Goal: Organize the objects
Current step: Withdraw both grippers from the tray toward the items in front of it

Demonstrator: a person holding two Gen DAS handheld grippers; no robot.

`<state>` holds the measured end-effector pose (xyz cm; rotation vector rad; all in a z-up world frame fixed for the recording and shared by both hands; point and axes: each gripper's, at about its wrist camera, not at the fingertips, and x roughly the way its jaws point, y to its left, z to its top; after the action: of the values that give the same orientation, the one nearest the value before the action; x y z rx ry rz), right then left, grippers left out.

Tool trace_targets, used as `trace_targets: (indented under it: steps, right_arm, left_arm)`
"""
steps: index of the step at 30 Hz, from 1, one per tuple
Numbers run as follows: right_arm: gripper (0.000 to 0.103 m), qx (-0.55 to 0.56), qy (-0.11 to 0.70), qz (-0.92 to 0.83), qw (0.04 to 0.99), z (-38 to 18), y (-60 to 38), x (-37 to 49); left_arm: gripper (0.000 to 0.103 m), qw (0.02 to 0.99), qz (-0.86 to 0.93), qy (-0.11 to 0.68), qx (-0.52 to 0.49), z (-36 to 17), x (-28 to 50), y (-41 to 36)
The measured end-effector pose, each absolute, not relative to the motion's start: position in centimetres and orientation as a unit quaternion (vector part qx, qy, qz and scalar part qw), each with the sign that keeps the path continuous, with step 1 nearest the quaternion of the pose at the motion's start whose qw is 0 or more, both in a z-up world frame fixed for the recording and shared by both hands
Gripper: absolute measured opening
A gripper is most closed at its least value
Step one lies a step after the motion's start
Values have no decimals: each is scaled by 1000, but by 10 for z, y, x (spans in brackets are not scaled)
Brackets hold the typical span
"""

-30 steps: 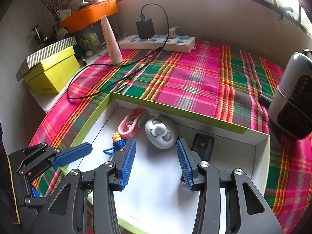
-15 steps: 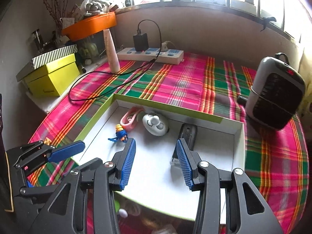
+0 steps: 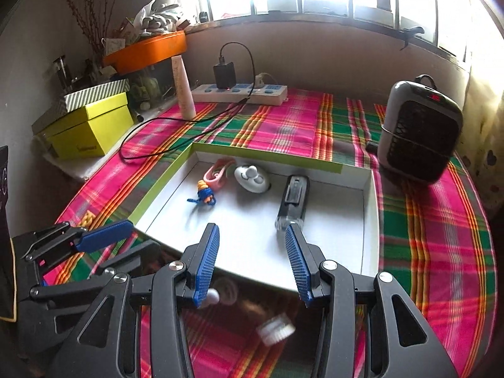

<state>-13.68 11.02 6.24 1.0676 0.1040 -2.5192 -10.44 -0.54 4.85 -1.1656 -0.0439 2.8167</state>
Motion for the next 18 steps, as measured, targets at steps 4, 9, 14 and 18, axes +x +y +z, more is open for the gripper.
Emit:
trace_targets:
  steps: [4,9,14,18]
  right_arm:
    - [45,371,42,-908,189,63,114,-120]
    - [45,370,48,-910,182,58,120,-104]
    - [45,369,51,-912,171,53,127,-94]
    - [45,373,50,-912,163,48,132,-90]
  left_arm:
    - [36,46,924,-11,-379,48,-95,-5]
    - [36,55,922,-20,-382,44,-84,-10]
    - [37,48,921,-29,-385,38,-77,-19]
    - [38,52,918,-40,-391,33,-76,-23]
